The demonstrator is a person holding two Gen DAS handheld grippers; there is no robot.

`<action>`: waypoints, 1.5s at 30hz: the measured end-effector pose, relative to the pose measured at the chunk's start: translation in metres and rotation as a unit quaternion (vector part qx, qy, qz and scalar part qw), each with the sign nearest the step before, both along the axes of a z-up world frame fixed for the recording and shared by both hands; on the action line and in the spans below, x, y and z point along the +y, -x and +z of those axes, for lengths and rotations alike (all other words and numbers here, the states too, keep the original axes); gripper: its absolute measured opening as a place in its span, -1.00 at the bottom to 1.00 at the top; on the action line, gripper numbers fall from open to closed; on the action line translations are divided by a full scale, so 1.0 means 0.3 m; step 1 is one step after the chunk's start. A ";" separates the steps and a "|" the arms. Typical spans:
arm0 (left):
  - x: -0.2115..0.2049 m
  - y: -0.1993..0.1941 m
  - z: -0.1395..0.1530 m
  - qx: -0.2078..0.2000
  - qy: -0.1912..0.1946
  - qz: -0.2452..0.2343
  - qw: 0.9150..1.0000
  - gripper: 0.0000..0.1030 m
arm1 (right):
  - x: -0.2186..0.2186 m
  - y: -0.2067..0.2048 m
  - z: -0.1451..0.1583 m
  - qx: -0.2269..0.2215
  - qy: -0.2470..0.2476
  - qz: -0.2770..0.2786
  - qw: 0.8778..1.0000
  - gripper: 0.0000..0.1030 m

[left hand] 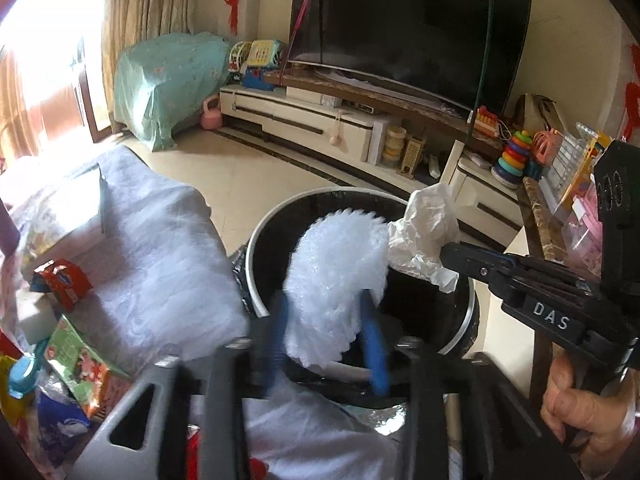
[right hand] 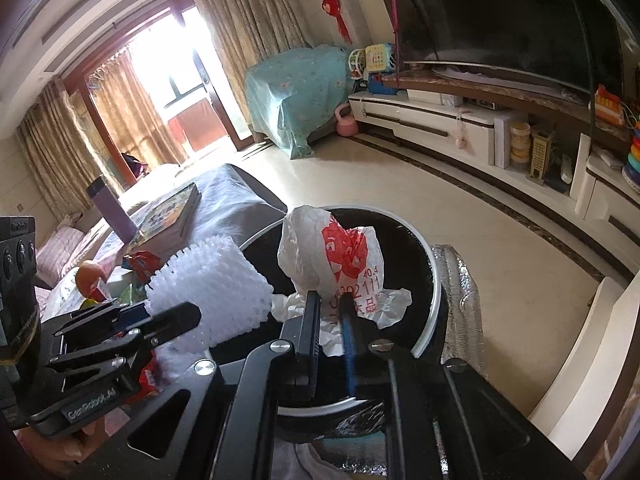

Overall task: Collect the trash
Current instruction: 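Carry both items over the bin and open both tools to drop them, then move both open tools back toward the red wrapper and clear plastic bag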

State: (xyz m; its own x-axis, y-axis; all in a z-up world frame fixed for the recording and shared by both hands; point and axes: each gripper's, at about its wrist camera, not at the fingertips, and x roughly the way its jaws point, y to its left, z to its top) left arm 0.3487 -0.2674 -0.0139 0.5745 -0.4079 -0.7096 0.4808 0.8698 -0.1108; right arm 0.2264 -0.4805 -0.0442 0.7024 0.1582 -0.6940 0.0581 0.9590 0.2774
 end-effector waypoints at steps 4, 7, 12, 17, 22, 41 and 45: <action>-0.001 0.007 0.004 -0.009 0.002 0.001 1.000 0.15 | -0.013 -0.013 -0.009 0.006 -0.005 -0.007 1.000 -0.35; 0.028 0.035 0.001 -0.014 0.003 0.004 1.000 0.23 | -0.019 0.006 -0.002 -0.002 -0.013 -0.013 1.000 -0.02; 0.115 0.122 -0.010 -0.021 0.004 0.022 1.000 0.33 | 0.000 0.055 0.012 -0.015 -0.026 -0.015 0.999 0.45; 0.222 0.224 -0.018 -0.020 0.015 0.049 0.998 0.33 | 0.062 0.108 0.016 -0.022 -0.041 -0.009 0.999 0.75; 0.340 0.331 -0.014 -0.023 0.034 0.074 0.996 0.34 | 0.140 0.158 0.017 -0.026 -0.039 -0.005 0.999 0.87; 0.632 0.573 -0.020 -0.003 0.052 0.163 0.985 0.34 | 0.460 0.239 -0.026 -0.010 -0.035 0.059 0.998 0.90; 0.679 0.570 -0.011 0.000 0.056 0.175 0.983 0.34 | 0.518 0.241 -0.036 -0.005 -0.032 0.075 0.997 0.90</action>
